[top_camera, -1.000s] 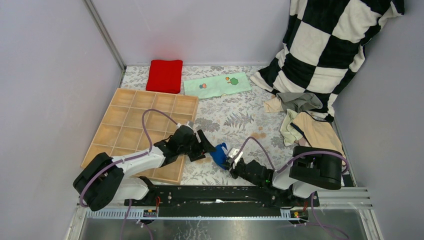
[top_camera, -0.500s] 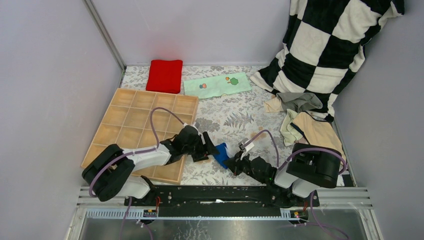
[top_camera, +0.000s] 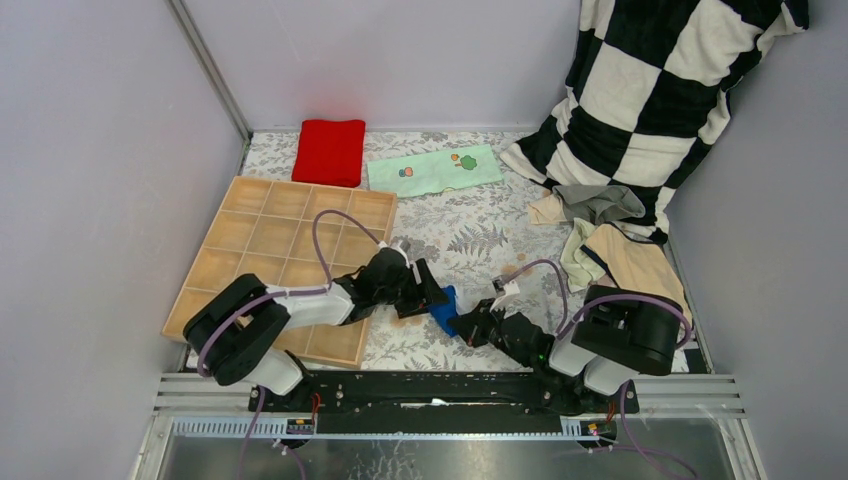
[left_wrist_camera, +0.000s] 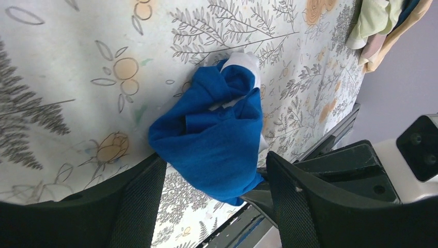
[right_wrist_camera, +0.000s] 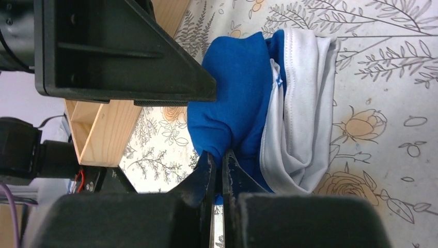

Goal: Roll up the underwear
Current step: Roll the underwear to the center of the board.

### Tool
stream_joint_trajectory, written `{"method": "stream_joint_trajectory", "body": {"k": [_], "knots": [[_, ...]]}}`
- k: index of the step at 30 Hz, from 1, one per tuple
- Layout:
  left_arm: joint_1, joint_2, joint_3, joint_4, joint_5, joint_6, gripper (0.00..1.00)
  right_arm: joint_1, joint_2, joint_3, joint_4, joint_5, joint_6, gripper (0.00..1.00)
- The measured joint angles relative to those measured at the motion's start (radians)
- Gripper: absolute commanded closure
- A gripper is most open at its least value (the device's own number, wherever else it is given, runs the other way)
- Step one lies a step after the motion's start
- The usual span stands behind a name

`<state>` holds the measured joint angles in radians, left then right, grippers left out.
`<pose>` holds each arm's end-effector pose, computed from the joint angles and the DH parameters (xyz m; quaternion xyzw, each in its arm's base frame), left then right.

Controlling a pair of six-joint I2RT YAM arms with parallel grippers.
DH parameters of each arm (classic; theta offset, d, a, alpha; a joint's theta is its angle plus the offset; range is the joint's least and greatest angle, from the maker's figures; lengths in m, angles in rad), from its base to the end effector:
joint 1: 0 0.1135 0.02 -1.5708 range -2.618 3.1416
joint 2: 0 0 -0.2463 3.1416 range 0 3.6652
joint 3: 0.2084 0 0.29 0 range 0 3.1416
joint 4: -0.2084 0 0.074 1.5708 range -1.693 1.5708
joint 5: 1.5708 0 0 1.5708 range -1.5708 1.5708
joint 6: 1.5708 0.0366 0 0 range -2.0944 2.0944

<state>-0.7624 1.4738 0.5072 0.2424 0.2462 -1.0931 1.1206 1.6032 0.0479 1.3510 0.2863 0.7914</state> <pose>0.2026 -0.2059 0.0867 -0.0992 0.9008 -0.3934 0.1549 0.0960 0.1749 0.0548 -0.0369 0.7720 0.4466 0.4508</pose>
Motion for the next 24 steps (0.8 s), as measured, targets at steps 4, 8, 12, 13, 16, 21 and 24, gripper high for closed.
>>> {"method": "stream_joint_trajectory", "body": {"k": [4, 8, 12, 13, 16, 21, 24], "knots": [[-0.009, 0.041, 0.023, 0.028, 0.000, 0.000, 0.26, -0.005, -0.039, 0.000, -0.061, 0.012, 0.068, 1.00], [-0.015, 0.070, 0.034, 0.064, 0.000, -0.001, 0.28, -0.008, -0.092, 0.004, -0.145, 0.025, 0.128, 1.00], [-0.020, 0.092, 0.037, 0.089, -0.003, -0.003, 0.39, -0.008, -0.135, 0.005, -0.211, 0.038, 0.158, 1.00], [-0.022, 0.098, 0.038, 0.096, -0.006, -0.003, 0.41, -0.008, -0.143, 0.005, -0.222, 0.039, 0.160, 1.00], [-0.024, 0.118, 0.043, 0.109, -0.008, -0.003, 0.40, -0.008, -0.166, 0.007, -0.256, 0.044, 0.166, 1.00], [-0.035, 0.138, 0.064, 0.126, -0.010, 0.004, 0.31, -0.010, -0.193, 0.006, -0.294, 0.050, 0.194, 0.99], [-0.043, 0.145, 0.069, 0.140, -0.013, 0.005, 0.30, -0.011, -0.201, 0.001, -0.302, 0.058, 0.233, 0.99]]}}
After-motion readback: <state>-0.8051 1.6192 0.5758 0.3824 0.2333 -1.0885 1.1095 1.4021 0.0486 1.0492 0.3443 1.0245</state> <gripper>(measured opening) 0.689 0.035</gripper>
